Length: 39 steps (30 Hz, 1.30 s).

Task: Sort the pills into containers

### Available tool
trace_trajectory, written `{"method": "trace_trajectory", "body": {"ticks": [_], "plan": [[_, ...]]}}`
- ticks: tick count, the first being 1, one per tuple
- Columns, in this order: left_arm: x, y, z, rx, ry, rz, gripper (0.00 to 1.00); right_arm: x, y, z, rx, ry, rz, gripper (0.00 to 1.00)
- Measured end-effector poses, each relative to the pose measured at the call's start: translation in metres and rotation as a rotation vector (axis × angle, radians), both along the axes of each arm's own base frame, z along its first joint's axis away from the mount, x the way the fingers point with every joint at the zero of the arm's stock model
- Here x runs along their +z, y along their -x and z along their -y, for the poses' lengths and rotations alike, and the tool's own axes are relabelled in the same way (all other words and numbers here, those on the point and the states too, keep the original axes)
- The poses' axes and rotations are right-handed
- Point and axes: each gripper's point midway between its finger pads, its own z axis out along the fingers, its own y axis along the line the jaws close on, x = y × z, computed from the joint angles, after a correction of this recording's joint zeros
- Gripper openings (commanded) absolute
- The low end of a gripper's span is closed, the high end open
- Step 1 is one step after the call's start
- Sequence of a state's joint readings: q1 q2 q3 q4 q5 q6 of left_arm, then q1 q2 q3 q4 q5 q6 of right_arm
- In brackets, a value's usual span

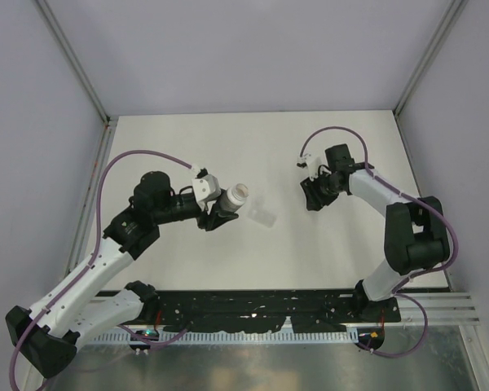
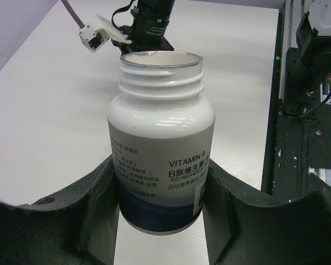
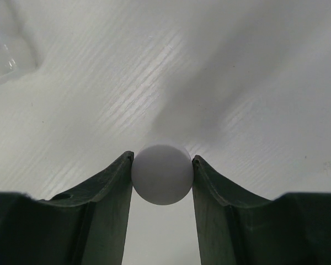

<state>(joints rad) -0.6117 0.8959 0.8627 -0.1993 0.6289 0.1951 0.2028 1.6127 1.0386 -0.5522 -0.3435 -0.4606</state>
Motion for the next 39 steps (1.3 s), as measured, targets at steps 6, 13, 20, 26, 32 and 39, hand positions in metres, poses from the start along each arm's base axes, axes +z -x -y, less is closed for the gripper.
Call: {"method": "trace_trajectory", "body": {"ticks": [6,13,20,26,32,39], "plan": [[0.000,0.000,0.000,0.001,0.001,-0.003,0.00,-0.021,0.000,0.006,-0.038,0.039,-0.052,0.39],[0.000,0.000,0.000,0.001,0.001,-0.004,0.00,-0.034,0.003,0.009,-0.057,0.055,-0.093,0.46],[0.000,0.000,0.000,0.001,0.002,-0.004,0.00,-0.037,0.003,0.008,-0.073,0.051,-0.105,0.51],[-0.002,0.000,0.000,0.001,0.001,-0.009,0.00,-0.037,0.001,0.006,-0.103,0.038,-0.110,0.56],[-0.006,0.000,0.000,0.002,-0.001,-0.018,0.00,-0.036,-0.002,0.005,-0.125,0.027,-0.104,0.63],[-0.006,0.000,0.000,0.003,-0.001,-0.018,0.00,-0.035,-0.005,0.004,-0.134,0.022,-0.096,0.69]]}}
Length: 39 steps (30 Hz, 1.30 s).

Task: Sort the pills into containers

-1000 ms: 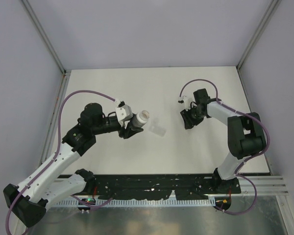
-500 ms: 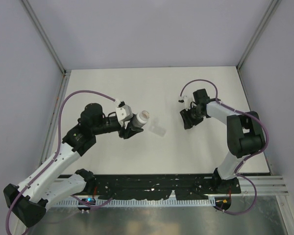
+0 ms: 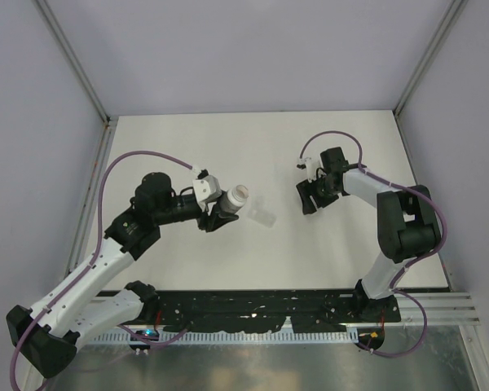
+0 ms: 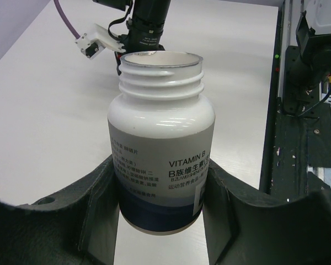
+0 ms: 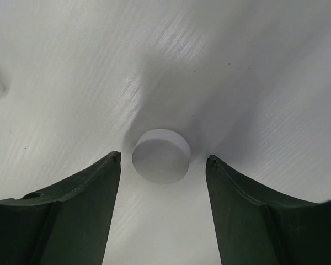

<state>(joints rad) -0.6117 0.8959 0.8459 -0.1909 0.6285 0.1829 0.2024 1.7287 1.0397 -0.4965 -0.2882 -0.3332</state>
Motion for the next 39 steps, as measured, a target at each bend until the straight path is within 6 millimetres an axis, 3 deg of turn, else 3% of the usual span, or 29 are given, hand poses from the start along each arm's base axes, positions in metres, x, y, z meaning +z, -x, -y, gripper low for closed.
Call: {"method": "trace_trajectory", "body": {"ticks": [11,16,24,25,39], "plan": [[-0.003,-0.003,-0.003,0.027,-0.007,0.001,0.00,0.002,0.000,0.001,-0.003,0.006,0.006,0.80],[-0.005,-0.011,-0.007,0.075,-0.018,0.007,0.00,0.016,0.001,0.005,-0.009,0.020,0.034,0.88],[-0.005,-0.023,-0.013,0.145,-0.021,0.027,0.00,0.093,-0.023,0.012,-0.037,0.072,0.251,1.00],[-0.005,-0.025,-0.014,0.154,-0.022,0.029,0.00,0.103,-0.025,0.012,-0.040,0.086,0.285,0.95],[-0.007,-0.036,-0.020,0.219,-0.019,0.026,0.00,0.208,-0.024,0.035,-0.151,0.326,0.656,0.95]]}}
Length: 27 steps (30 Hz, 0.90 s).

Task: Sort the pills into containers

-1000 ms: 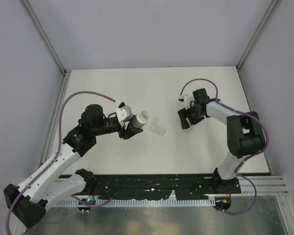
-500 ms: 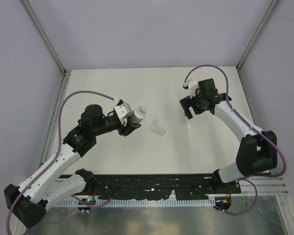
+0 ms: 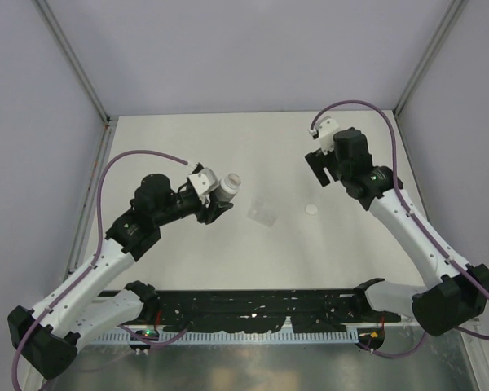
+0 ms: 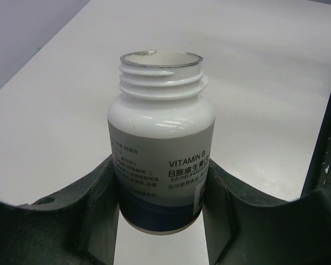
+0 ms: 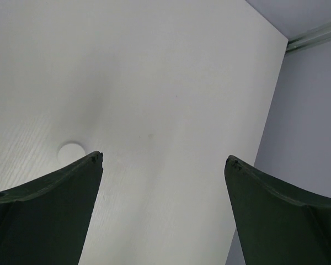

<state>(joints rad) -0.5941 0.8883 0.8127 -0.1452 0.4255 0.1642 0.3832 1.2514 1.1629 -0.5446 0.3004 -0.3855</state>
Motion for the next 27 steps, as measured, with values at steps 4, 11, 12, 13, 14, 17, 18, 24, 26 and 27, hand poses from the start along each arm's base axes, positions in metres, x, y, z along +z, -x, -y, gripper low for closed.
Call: {"method": "trace_trajectory", "body": {"ticks": [4,11,12,13,14,17,18,24,26,27], "plan": [[-0.001,-0.001,0.001,0.000,-0.001,-0.003,0.00,0.031,0.008,-0.001,0.002,-0.063,0.082,0.95],[-0.003,-0.006,0.004,-0.002,-0.001,-0.002,0.00,0.075,0.022,-0.045,0.198,-0.238,0.101,0.95],[-0.004,-0.006,0.005,-0.004,-0.002,-0.005,0.00,0.080,0.026,-0.054,0.238,-0.259,0.096,0.95],[-0.005,-0.007,0.006,-0.005,-0.004,-0.007,0.00,0.085,0.030,-0.064,0.282,-0.282,0.092,0.95],[-0.006,-0.007,0.006,-0.006,-0.005,-0.009,0.00,0.089,0.034,-0.071,0.317,-0.303,0.086,0.95],[-0.009,-0.009,0.008,-0.013,-0.009,-0.016,0.00,0.102,0.052,-0.100,0.459,-0.389,0.048,0.95],[-0.011,-0.009,0.009,-0.016,-0.011,-0.018,0.00,0.106,0.057,-0.109,0.505,-0.417,0.030,0.95],[-0.019,-0.013,0.013,-0.025,-0.025,-0.042,0.00,0.124,0.088,-0.164,0.757,-0.534,-0.075,0.95],[-0.020,-0.013,0.015,-0.033,-0.026,-0.048,0.00,0.124,0.100,-0.180,0.829,-0.558,-0.121,0.96],[-0.020,-0.013,0.016,-0.037,-0.026,-0.050,0.00,0.121,0.101,-0.186,0.846,-0.561,-0.140,0.96]]}}
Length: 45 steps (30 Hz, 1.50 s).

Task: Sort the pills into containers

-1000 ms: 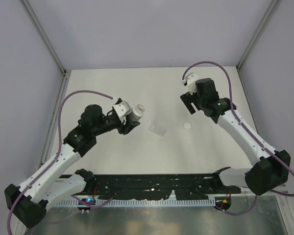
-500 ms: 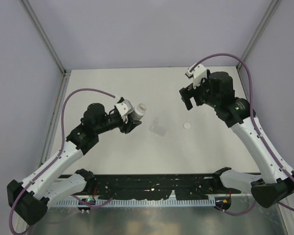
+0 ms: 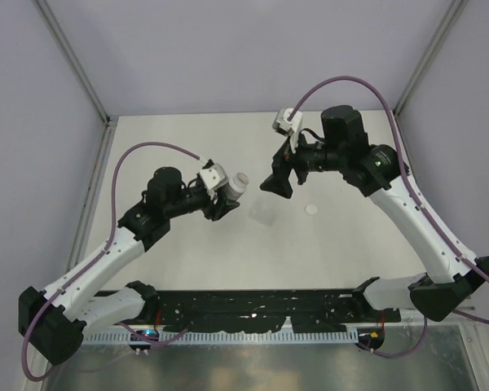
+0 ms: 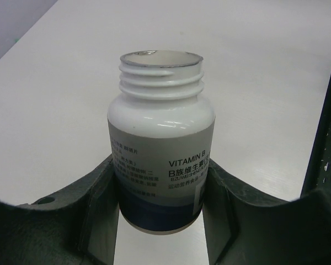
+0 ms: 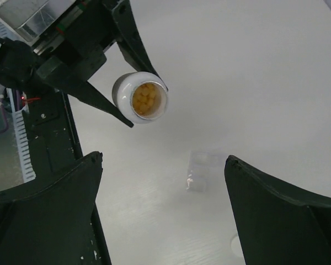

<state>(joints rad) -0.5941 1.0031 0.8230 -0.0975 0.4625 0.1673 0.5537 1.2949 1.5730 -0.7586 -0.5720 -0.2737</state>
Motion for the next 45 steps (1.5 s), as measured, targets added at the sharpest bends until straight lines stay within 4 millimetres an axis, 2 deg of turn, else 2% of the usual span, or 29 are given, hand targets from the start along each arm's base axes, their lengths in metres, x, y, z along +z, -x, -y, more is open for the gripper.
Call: {"method": "trace_trajectory", "body": {"ticks": [8,15,35,41,45], "plan": [[0.009,0.000,0.008,-0.034,0.022,-0.002,0.00,-0.027,0.015,-0.039,0.144,0.020,-0.142,0.98],[0.010,0.001,0.011,-0.046,0.033,-0.021,0.00,-0.038,0.018,-0.056,0.189,0.027,-0.201,1.00],[0.010,0.003,0.014,-0.058,0.038,-0.030,0.00,-0.048,0.010,-0.075,0.193,0.030,-0.279,0.85],[0.010,0.004,0.014,-0.059,0.039,-0.032,0.00,-0.050,0.010,-0.077,0.194,0.031,-0.284,0.79],[0.010,0.004,0.015,-0.057,0.042,-0.038,0.00,-0.053,0.010,-0.080,0.199,0.037,-0.293,0.68]]}}
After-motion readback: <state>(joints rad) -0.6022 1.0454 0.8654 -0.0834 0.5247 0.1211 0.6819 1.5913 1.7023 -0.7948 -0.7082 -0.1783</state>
